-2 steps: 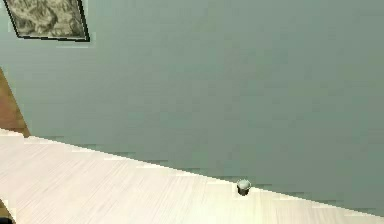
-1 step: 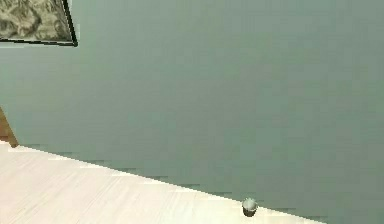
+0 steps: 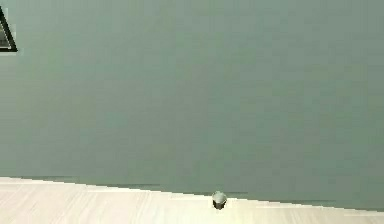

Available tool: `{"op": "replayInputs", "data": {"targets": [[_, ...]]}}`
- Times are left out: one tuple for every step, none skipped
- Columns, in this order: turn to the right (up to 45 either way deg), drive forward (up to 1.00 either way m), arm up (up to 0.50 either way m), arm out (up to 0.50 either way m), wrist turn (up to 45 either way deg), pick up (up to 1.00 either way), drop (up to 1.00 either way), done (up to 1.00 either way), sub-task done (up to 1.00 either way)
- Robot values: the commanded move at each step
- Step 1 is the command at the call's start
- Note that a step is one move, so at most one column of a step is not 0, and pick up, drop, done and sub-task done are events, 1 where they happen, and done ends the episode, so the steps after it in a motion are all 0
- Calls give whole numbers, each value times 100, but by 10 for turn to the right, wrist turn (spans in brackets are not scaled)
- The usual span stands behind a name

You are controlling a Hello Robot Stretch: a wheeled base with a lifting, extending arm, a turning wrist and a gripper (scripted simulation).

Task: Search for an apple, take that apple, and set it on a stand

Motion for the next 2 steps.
{"op": "replayInputs", "data": {"targets": [[30,0,0,0,0,0,0,0,0],[0,30,0,0,0,0,0,0,0]]}}
